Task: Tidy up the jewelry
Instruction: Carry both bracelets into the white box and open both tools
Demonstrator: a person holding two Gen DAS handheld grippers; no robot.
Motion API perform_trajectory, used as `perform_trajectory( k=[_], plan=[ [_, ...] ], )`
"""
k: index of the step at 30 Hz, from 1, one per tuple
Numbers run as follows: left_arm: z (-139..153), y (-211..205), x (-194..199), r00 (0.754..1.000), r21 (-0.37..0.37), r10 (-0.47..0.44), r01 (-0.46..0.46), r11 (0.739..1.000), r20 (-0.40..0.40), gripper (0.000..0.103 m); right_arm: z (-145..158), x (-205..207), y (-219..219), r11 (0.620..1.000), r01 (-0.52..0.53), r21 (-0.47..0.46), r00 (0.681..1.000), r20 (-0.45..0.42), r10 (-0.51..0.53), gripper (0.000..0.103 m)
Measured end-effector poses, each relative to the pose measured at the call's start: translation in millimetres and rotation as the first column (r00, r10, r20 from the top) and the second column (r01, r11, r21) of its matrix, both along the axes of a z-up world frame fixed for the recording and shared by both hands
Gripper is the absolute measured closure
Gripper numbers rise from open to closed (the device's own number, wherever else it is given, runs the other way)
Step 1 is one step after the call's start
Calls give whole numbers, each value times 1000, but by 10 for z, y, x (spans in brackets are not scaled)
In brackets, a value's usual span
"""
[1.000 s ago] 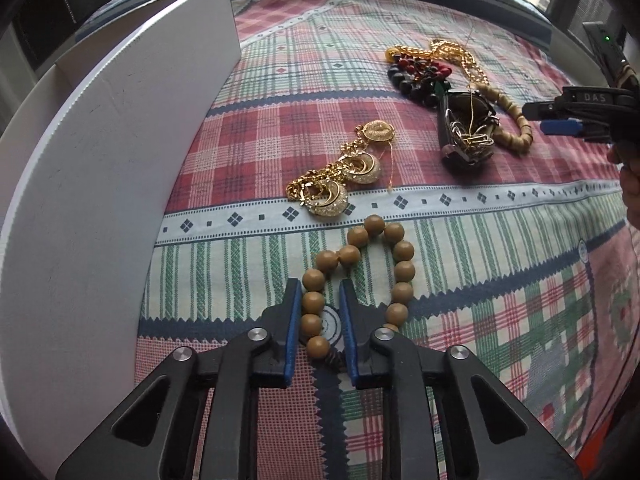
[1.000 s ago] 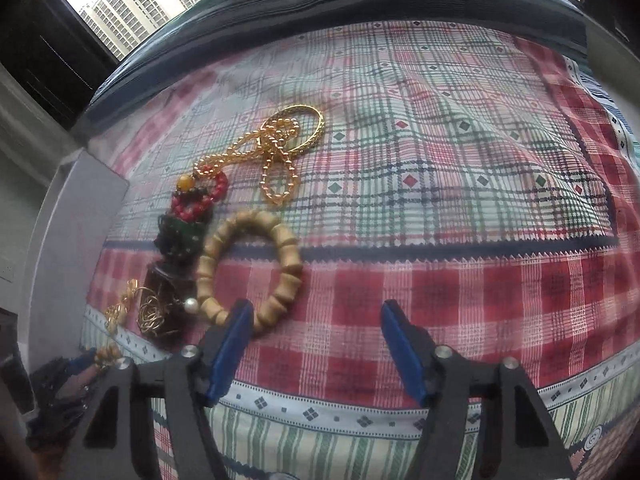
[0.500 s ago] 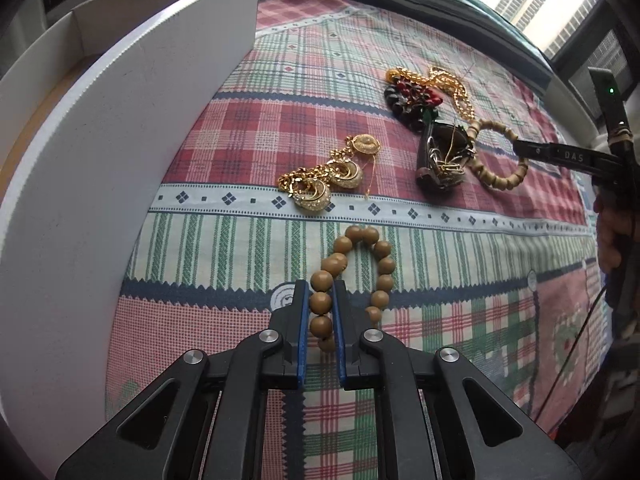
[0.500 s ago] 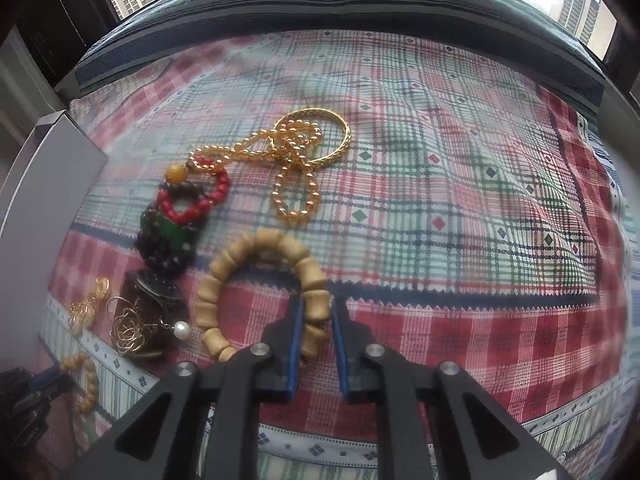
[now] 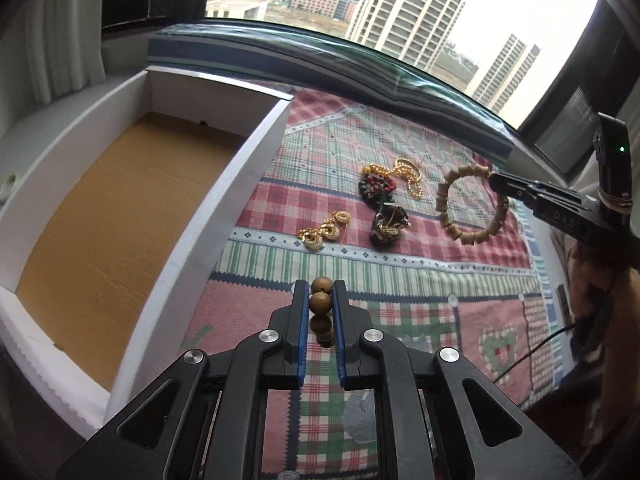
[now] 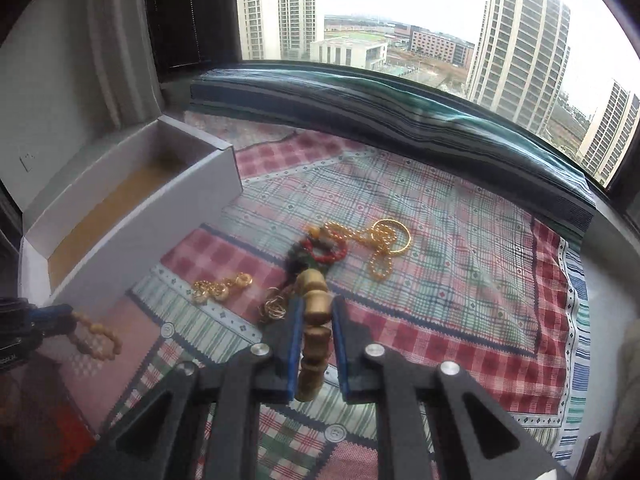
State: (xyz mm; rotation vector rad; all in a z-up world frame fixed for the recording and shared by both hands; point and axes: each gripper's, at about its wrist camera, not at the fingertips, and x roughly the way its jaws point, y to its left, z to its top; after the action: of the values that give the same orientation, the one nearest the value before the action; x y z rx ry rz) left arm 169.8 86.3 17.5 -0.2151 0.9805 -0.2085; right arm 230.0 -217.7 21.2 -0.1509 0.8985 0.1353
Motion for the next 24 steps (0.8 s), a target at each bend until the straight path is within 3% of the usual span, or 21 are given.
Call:
perform_trajectory(
  k=[5, 12, 15, 19, 24],
  plan=[
    [327, 617, -168, 989, 13, 141, -141, 990, 41, 94, 346, -126, 823, 984, -176, 31, 982, 80, 174, 88],
    [298, 1323, -129, 942, 91, 326, -332, 939, 76, 94, 466, 21, 2040, 910, -399, 117, 916, 101, 389, 88],
    [103, 1551, -73, 919, 126, 390, -395, 910, 61, 94, 312, 149, 2542, 872, -462, 163, 886, 59, 459, 88],
    [-196, 1793, -34, 902, 145, 433, -429, 891, 9, 94, -50, 282, 3058, 844, -502, 191, 857, -23, 515, 88],
    [-528, 1971, -4, 889, 203, 455, -438, 876, -46, 89, -460, 462, 3359, 847, -495, 194, 849, -101, 519, 87]
  ],
)
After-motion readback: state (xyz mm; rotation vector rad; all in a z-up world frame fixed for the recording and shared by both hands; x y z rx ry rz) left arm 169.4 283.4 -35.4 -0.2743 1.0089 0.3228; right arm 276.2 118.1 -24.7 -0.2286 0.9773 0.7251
